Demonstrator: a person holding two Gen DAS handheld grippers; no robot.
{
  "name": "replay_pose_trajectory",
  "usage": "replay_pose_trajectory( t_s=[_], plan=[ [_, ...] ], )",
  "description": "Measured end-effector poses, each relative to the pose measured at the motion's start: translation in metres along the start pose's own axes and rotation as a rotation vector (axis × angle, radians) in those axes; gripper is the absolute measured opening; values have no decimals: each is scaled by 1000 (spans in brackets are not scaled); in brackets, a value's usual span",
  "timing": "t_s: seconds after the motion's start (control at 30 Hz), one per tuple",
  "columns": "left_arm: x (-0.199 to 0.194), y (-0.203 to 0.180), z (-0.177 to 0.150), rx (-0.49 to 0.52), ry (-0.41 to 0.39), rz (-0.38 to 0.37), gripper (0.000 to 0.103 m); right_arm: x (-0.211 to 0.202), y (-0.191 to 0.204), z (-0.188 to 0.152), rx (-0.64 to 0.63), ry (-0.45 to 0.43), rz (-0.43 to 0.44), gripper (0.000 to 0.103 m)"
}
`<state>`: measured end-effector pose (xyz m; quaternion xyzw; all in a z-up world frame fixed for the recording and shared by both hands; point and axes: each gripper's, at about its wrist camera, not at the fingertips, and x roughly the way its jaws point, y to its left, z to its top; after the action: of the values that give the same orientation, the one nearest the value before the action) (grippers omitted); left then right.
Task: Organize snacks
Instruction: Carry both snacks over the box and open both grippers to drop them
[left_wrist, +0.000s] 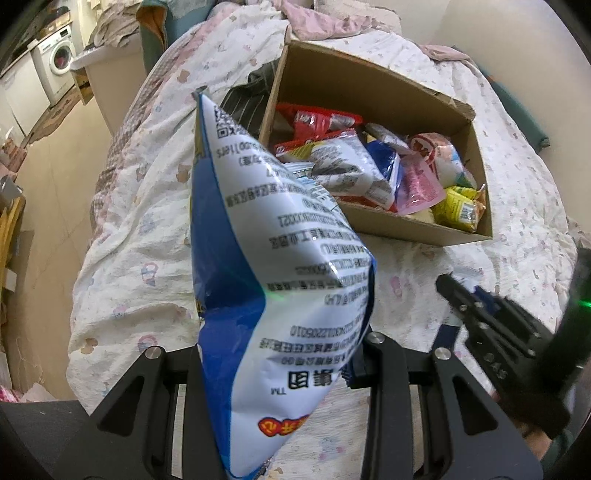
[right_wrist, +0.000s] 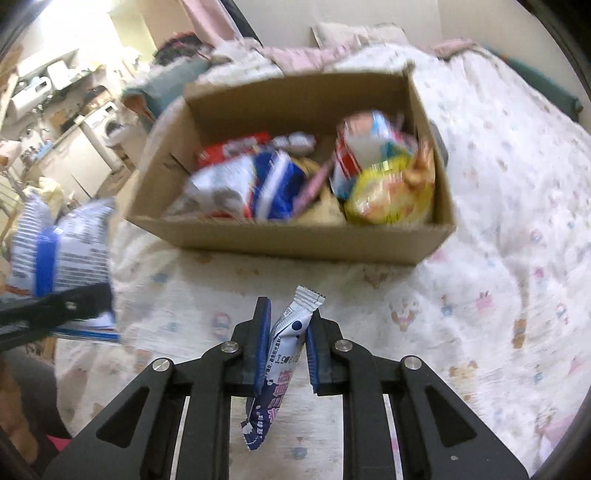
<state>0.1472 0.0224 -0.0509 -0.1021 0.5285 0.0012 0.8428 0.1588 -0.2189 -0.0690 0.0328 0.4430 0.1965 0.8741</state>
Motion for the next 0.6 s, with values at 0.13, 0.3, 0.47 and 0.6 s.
replay_pose_trajectory(
  t_s=[0.13, 0.3, 0.47, 0.6],
  plan=[
    [-8, -7, 5, 29, -33, -7, 30, -24, 4, 16, -1, -54, 29, 18],
    [-25, -16, 28, 56, -91, -21, 30, -24, 18, 60, -7, -107, 58, 18],
    [-41, -27, 56, 104, -144, -23, 30, -32, 20, 95, -28, -152, 65, 18],
    [-39, -29, 80, 117, -150, -26, 30, -29, 18, 121, -40, -182, 78, 18]
  ],
)
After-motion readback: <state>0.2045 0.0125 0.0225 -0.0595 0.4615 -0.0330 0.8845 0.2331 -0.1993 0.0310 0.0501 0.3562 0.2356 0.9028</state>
